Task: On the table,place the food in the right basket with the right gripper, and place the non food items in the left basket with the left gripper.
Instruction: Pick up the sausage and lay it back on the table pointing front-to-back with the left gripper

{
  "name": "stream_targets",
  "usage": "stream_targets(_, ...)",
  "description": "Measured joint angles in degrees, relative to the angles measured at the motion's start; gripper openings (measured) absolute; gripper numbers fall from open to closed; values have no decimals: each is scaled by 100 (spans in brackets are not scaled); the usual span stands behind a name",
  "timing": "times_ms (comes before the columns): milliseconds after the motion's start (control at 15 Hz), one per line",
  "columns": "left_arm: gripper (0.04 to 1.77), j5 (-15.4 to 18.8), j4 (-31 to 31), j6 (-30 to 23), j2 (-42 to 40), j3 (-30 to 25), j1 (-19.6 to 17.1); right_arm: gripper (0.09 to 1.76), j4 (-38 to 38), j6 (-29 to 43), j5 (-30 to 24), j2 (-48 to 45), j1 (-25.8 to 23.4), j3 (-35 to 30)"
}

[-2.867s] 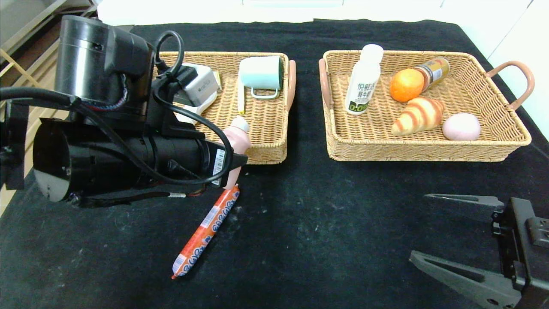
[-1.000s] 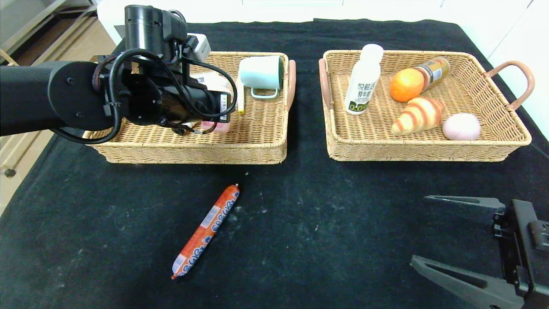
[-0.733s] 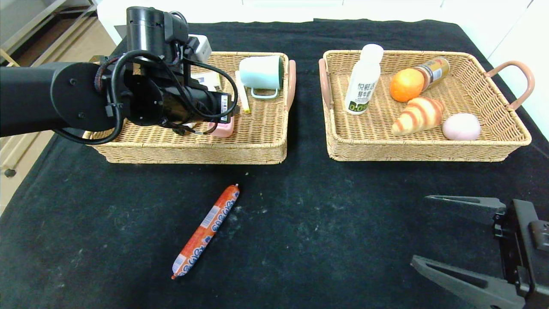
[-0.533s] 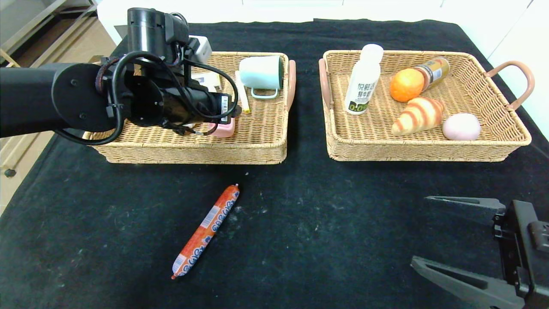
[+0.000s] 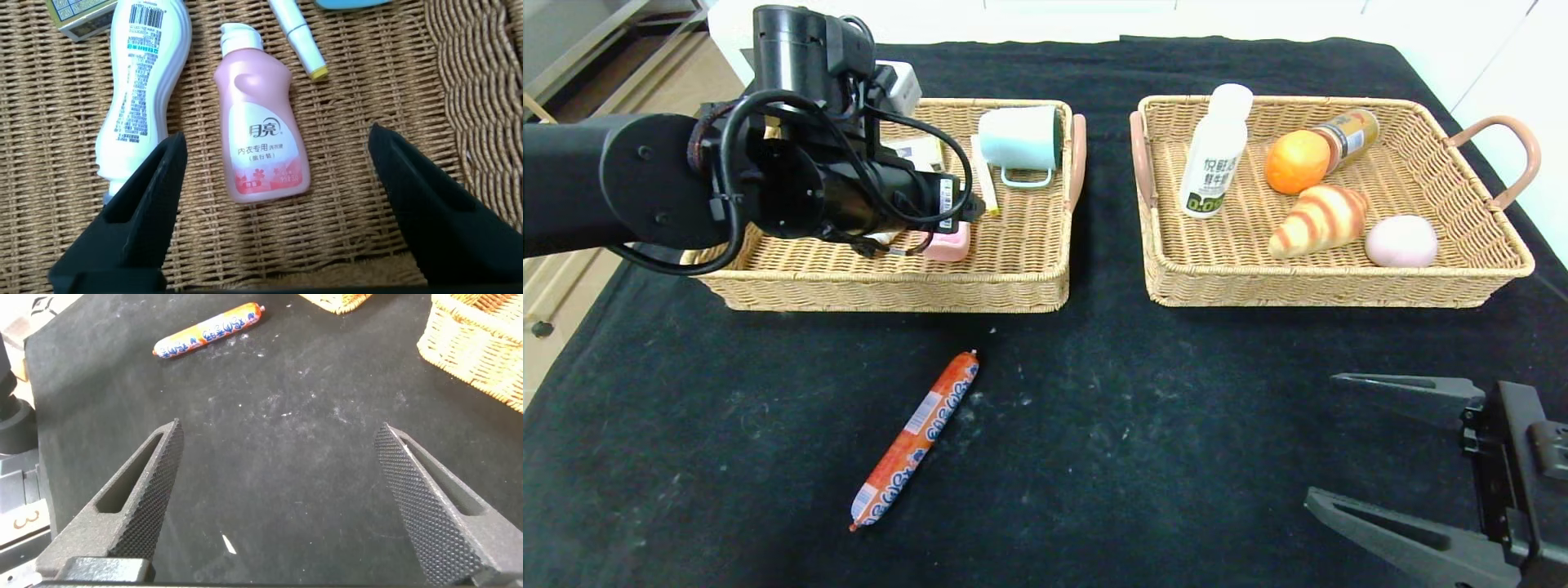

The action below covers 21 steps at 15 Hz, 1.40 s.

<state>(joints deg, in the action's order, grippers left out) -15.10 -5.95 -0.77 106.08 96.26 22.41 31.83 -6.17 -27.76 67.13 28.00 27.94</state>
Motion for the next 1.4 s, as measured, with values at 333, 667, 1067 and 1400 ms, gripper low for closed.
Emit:
stream_targets(333, 166, 37, -177, 72, -357, -221, 13, 171, -5, -5, -2, 15, 0, 0)
stream_targets(667, 169, 80, -857, 363, -934, -756, 193, 171, -5, -30, 6, 30, 60, -16)
stream_targets(1067, 170, 80, -1869, 486, -1562, -1512, 640, 171, -9, -37, 6, 37, 71, -33)
stream_targets(1400, 170, 76, -2149, 460, -1677, -2322, 870, 171, -11, -35, 28, 48, 157, -50)
